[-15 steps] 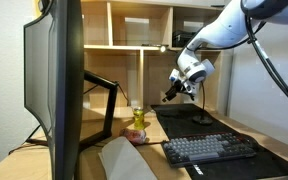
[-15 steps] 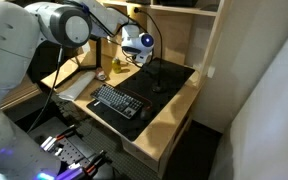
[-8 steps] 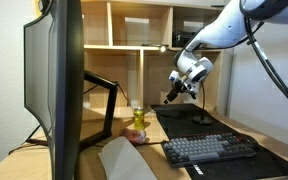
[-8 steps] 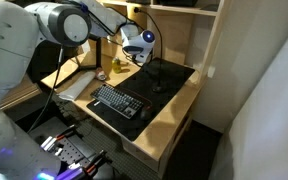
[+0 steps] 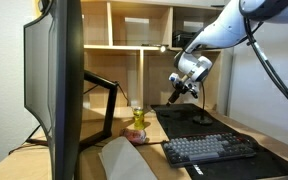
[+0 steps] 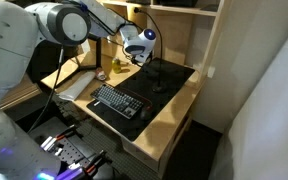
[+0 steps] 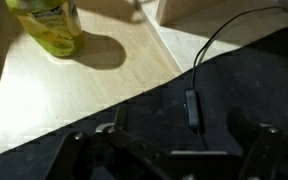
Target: Turn off the desk lamp
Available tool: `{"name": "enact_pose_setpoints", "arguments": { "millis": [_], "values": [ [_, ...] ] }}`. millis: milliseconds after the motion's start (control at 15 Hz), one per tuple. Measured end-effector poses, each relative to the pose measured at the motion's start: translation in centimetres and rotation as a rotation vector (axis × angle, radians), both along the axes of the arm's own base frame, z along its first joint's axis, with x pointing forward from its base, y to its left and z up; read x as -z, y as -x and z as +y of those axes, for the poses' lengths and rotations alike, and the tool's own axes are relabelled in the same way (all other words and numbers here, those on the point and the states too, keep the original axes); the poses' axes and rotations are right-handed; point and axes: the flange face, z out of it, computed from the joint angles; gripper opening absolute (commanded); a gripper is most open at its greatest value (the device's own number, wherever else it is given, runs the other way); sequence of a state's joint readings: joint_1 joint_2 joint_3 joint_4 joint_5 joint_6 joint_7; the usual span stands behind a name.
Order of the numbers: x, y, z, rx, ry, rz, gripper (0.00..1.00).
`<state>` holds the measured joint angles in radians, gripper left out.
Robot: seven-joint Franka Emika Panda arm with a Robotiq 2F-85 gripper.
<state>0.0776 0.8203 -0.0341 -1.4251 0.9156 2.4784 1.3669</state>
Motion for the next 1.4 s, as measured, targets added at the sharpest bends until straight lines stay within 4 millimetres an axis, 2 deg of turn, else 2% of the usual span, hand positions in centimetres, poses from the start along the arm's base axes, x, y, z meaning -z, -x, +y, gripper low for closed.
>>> {"name": "enact_pose_setpoints", "arguments": {
  "millis": [200, 1400],
  "values": [
    [0.18, 0.21, -0.04, 0.01, 0.025, 0.075, 1.0],
    [0.2, 0.21, 0.07, 0.009, 0.023, 0.075, 1.0]
  ]
}}
